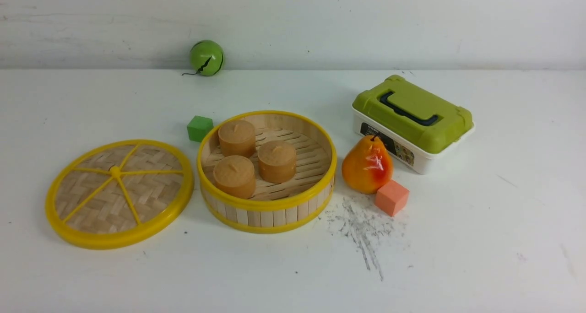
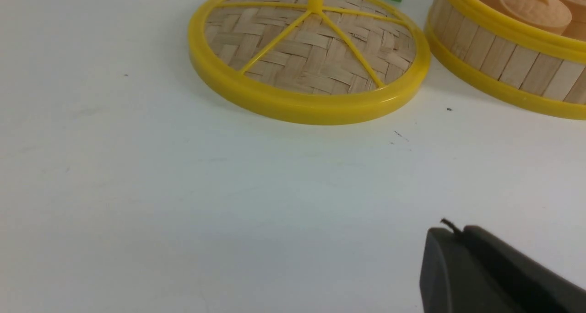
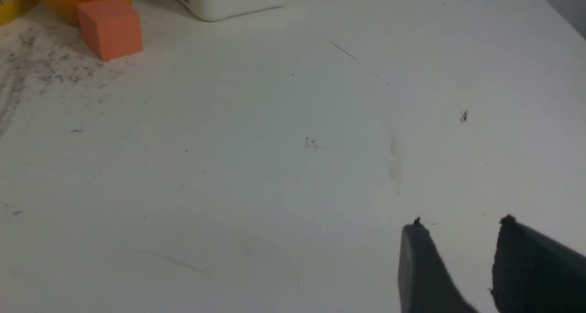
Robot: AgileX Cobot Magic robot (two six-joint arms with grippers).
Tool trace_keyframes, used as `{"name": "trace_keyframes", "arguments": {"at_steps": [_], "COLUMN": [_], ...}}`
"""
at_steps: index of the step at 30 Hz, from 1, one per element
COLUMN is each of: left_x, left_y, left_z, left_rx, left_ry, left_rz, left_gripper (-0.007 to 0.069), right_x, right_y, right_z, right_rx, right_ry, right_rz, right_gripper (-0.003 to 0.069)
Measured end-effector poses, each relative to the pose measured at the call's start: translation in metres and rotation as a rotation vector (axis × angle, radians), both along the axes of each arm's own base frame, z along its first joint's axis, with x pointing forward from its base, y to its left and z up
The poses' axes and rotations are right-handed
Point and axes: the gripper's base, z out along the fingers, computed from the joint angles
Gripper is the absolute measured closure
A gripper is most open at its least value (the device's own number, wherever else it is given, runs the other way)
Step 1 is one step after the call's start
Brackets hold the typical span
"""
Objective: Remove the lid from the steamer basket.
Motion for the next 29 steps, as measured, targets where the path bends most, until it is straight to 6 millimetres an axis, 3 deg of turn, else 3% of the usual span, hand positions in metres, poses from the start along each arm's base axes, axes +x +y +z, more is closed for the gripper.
{"name": "trace_keyframes", "arguments": {"at_steps": [29], "left_x": [0.0000], "left_y": [0.0000], "left_z": [0.0000], "left_rx": [0.000], "left_ry": [0.000], "left_rz": [0.000], "left_gripper": [0.0593], "right_x": [0.0000], "right_y": [0.0000], "right_z": [0.0000], "right_rx": [0.000], "right_ry": [0.000], "right_rz": [0.000], "right_gripper": [0.0419]}}
